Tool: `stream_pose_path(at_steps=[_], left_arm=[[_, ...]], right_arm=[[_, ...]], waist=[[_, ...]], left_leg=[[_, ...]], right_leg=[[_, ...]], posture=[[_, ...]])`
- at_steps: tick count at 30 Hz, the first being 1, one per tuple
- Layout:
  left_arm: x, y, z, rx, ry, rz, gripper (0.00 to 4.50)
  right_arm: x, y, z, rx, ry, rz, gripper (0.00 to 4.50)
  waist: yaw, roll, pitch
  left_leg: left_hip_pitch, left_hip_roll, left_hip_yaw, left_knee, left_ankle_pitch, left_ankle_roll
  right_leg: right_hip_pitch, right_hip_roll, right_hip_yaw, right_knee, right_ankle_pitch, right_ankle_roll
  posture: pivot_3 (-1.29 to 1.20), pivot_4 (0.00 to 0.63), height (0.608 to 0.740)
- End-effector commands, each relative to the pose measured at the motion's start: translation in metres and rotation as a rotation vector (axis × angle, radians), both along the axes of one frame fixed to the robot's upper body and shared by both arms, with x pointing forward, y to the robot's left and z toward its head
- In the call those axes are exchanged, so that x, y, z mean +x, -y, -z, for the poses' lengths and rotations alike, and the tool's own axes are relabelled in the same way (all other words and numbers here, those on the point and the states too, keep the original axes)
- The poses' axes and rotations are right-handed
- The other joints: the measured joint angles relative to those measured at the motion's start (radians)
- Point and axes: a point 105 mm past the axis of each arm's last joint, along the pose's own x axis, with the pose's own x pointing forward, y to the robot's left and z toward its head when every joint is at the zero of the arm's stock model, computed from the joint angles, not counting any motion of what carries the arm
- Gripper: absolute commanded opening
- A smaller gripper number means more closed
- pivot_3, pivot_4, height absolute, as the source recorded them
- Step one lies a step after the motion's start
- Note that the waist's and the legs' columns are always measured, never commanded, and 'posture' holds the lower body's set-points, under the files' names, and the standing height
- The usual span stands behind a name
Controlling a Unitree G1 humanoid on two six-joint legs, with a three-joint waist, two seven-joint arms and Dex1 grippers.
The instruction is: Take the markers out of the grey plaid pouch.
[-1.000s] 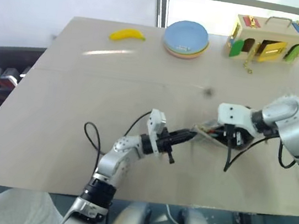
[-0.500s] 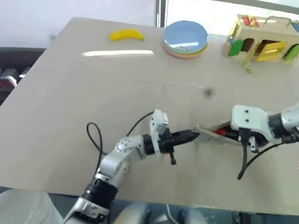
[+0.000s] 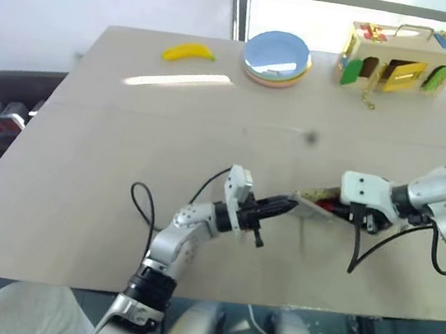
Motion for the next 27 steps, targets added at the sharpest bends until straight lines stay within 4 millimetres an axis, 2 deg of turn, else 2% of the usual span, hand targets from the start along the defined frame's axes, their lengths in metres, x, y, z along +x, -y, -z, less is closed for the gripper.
stream_pose_path(at_steps=[1, 8, 24, 27], left_arm=[[0.001, -0.002, -0.003, -0.011, 0.017, -0.011, 0.00], [0.001, -0.002, -0.002, -0.010, 0.017, -0.006, 0.00], [0.000, 0.000, -0.001, -0.002, 0.019, 0.012, 0.00], [0.000, 0.000, -0.001, -0.001, 0.020, 0.013, 0.00]], right_arm=[[0.006, 0.004, 0.014, -0.011, 0.014, 0.023, 2.80], [0.004, 0.004, 0.026, -0.011, -0.017, 0.021, 2.80], [0.004, -0.007, 0.009, 0.062, 0.010, 0.025, 2.80], [0.001, -0.004, 0.012, 0.041, 0.002, 0.022, 3.56]], waist=[[-0.001, 0.000, 0.000], [-0.002, 0.000, 0.000], [-0.001, 0.000, 0.000], [-0.001, 0.000, 0.000]], left_leg=[[0.000, 0.000, 0.000, 0.000, 0.000, 0.000], [0.001, 0.000, 0.000, 0.000, 0.000, 0.000], [0.001, 0.000, 0.000, 0.000, 0.000, 0.000], [0.001, 0.000, 0.000, 0.000, 0.000, 0.000]], right_leg=[[0.000, 0.000, 0.000, 0.000, 0.000, 0.000], [0.000, 0.000, 0.000, 0.001, 0.000, 0.000], [0.000, 0.001, 0.000, 0.001, 0.000, 0.000], [0.000, 0.000, 0.000, 0.001, 0.000, 0.000]], posture=[[0.00, 0.150, 0.740], [0.00, 0.150, 0.740], [0.00, 0.150, 0.740], [0.00, 0.150, 0.740]])
